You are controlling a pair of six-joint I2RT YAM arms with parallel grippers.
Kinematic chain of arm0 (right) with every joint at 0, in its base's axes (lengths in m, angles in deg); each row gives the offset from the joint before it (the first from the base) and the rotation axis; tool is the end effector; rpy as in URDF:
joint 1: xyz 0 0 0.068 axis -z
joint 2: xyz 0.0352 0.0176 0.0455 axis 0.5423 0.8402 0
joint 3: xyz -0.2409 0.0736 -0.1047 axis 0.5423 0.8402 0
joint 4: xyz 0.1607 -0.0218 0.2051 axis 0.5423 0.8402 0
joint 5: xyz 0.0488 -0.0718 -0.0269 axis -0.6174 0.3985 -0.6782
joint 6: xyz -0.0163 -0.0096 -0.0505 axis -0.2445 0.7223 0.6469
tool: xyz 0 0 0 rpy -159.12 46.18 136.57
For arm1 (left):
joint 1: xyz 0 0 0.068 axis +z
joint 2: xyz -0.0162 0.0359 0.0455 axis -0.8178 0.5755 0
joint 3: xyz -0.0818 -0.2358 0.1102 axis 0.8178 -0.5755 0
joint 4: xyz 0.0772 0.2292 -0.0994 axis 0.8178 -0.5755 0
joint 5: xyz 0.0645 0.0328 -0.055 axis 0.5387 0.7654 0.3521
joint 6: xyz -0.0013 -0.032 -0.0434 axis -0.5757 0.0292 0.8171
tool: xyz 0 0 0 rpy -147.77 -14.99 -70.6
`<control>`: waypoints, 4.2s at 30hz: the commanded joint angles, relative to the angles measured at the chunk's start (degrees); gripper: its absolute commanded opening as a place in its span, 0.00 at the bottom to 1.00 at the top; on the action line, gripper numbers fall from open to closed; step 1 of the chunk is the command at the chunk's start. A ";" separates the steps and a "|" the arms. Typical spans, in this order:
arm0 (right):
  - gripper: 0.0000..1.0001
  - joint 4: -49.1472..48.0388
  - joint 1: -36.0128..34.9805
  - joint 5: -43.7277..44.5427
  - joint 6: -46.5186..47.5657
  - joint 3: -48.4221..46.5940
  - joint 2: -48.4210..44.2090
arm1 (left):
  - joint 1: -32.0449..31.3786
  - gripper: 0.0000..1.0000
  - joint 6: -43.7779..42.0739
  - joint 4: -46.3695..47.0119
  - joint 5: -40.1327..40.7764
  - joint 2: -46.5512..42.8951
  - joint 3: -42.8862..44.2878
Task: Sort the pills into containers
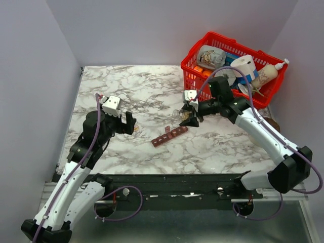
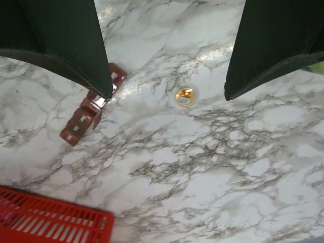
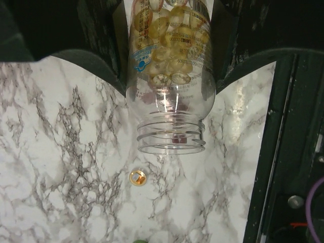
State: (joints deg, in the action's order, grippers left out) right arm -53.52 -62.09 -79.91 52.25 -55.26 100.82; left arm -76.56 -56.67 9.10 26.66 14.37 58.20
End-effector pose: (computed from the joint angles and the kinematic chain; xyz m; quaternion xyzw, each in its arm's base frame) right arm 0.2361 0.1643 0.3490 -0.6346 0.5423 0.3409 0.4324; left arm 0.1446 -0.0592 0.3376 0.1111 0.7932 -0.1686 0.5745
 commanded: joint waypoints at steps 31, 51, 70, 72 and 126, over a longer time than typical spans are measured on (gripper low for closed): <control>0.11 8.48 1.48 -16.44 -30.66 -5.09 26.00 | 0.34 0.99 -3.86 8.98 5.34 -11.45 -11.72; 0.10 4.09 4.03 -23.71 -40.51 -4.99 29.25 | 0.34 0.99 -3.86 9.34 4.37 -10.48 -11.81; 0.09 -1.37 4.56 -23.21 -44.92 -3.67 28.99 | 0.42 0.99 -3.86 9.25 3.32 -10.40 -11.81; 0.09 1.60 4.56 -21.97 -40.73 -4.89 29.25 | 0.42 0.99 -3.77 9.33 3.23 -10.40 -11.81; 0.09 9.80 -2.91 18.98 3.87 -4.02 30.13 | 0.42 0.99 -4.47 9.95 1.56 -10.04 -12.07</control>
State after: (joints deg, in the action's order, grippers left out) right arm -42.35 -64.13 -64.02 56.34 -58.80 129.71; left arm -76.56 -60.26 17.78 28.41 5.17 46.55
